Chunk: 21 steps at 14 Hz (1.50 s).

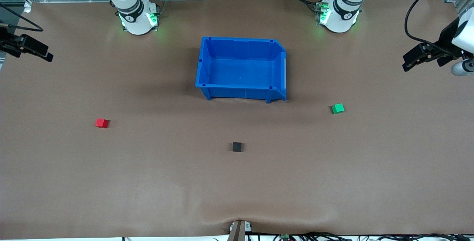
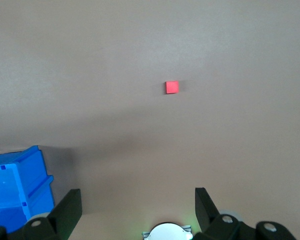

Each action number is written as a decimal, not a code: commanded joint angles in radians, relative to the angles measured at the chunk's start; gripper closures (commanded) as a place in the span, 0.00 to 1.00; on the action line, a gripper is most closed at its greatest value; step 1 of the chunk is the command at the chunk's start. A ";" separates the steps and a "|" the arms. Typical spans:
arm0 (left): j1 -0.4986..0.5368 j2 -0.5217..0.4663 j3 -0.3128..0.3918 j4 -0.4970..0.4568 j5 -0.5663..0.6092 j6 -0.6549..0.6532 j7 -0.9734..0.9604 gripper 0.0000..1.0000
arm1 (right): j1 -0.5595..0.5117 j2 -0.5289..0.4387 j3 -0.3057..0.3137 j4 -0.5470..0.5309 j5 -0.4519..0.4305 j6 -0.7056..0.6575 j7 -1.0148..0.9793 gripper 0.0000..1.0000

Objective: Attach green and red cubes to black cube
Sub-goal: 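Lower the left gripper over the green cube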

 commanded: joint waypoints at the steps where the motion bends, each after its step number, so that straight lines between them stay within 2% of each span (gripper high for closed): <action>1: 0.003 -0.016 -0.002 0.002 0.015 -0.017 0.011 0.00 | -0.006 -0.016 0.003 -0.012 -0.012 -0.002 -0.007 0.00; 7: 0.005 -0.007 0.001 0.021 0.015 -0.017 0.008 0.00 | -0.004 -0.011 0.003 -0.010 -0.014 -0.002 0.001 0.00; 12: 0.002 0.000 0.000 0.001 0.013 -0.023 0.002 0.00 | -0.004 -0.011 0.003 -0.010 -0.015 -0.001 0.001 0.00; 17: -0.003 0.013 -0.003 -0.077 0.011 -0.010 -0.036 0.00 | -0.003 -0.008 0.003 -0.003 -0.015 0.004 0.001 0.00; 21: 0.000 -0.001 -0.003 -0.235 0.011 0.156 -0.041 0.00 | -0.003 -0.008 0.003 0.002 -0.015 0.004 -0.001 0.00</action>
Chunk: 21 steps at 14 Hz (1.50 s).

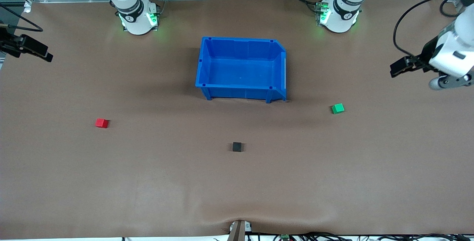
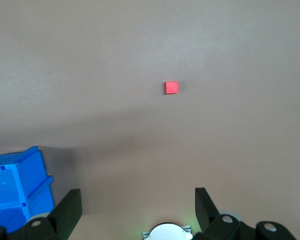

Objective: Attach green and red cubes to black cube
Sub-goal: 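Lower the left gripper over the green cube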

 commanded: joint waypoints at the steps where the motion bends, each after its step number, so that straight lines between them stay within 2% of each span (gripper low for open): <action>1: -0.002 -0.027 -0.003 -0.138 0.011 0.134 -0.028 0.00 | -0.003 -0.007 0.004 0.004 -0.016 0.003 -0.001 0.00; 5: -0.002 -0.024 -0.046 -0.312 0.014 0.336 -0.149 0.00 | 0.002 0.004 0.004 0.011 -0.019 0.020 -0.001 0.00; 7: -0.003 -0.018 -0.052 -0.400 0.015 0.441 -0.180 0.00 | 0.010 0.042 0.006 0.008 -0.007 0.096 -0.005 0.00; 9: -0.002 -0.009 -0.058 -0.507 0.015 0.588 -0.185 0.00 | 0.016 0.087 0.010 0.021 -0.021 0.124 -0.012 0.00; 12: 0.003 0.071 -0.058 -0.626 0.015 0.838 -0.219 0.00 | 0.020 0.101 0.009 0.050 -0.021 0.123 -0.005 0.00; 14: 0.003 0.138 -0.058 -0.653 0.015 0.950 -0.243 0.00 | 0.005 0.122 0.009 0.045 -0.013 0.129 0.001 0.00; 17: 0.004 0.243 -0.057 -0.655 0.013 1.035 -0.259 0.00 | -0.013 0.206 0.004 0.050 0.002 0.139 -0.010 0.00; 21: 0.006 0.287 -0.052 -0.655 0.014 1.053 -0.259 0.00 | -0.041 0.251 0.003 0.047 0.037 0.132 -0.004 0.00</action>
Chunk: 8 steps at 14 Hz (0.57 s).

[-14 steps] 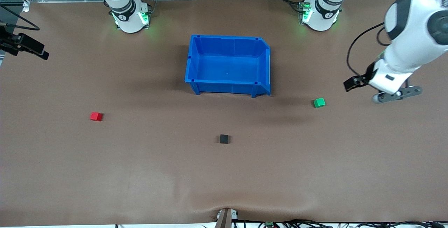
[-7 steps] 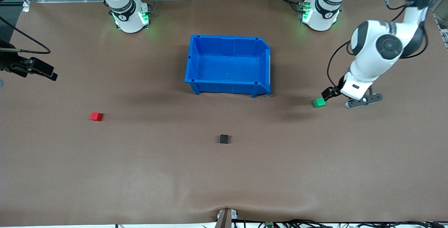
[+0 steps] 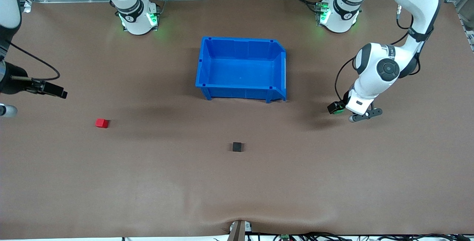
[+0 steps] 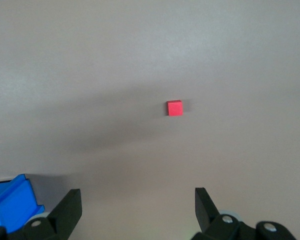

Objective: Attach green and red cubes to black cube
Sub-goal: 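Grasp the green cube with the left gripper while the right gripper reaches the red cube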

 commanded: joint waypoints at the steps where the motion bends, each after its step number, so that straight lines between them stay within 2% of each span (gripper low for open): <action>1: 0.005 0.012 0.000 0.004 0.014 0.007 -0.025 0.00 | -0.019 0.028 0.008 0.025 0.025 -0.014 0.000 0.00; 3: 0.005 0.023 0.003 0.005 0.014 0.007 -0.025 0.00 | -0.023 0.056 0.008 0.025 0.022 -0.017 0.011 0.00; 8: 0.007 0.048 0.006 0.007 0.019 0.007 -0.023 0.14 | -0.025 0.108 0.008 0.011 0.018 -0.063 0.015 0.00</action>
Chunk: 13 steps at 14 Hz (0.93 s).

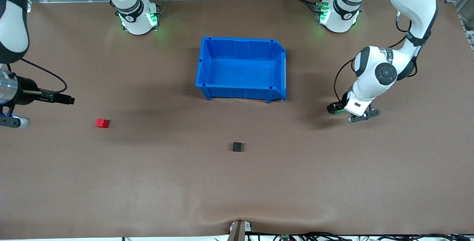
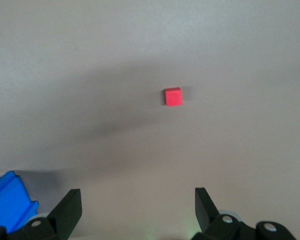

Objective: Attach green and red cubes to black cube
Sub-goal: 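Grasp the green cube with the left gripper while the right gripper reaches the red cube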

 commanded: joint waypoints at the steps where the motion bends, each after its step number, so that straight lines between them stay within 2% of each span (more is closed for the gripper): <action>1: 0.005 0.018 0.002 0.006 0.019 0.006 -0.023 0.14 | -0.015 0.033 0.009 0.016 0.015 -0.066 0.011 0.00; 9: 0.022 0.042 0.004 0.014 0.034 0.006 -0.025 0.30 | -0.017 0.073 0.011 0.027 0.012 -0.055 -0.003 0.00; 13: 0.027 0.042 0.004 0.018 0.036 0.006 -0.025 0.40 | -0.012 0.116 0.011 0.024 0.002 0.024 -0.004 0.00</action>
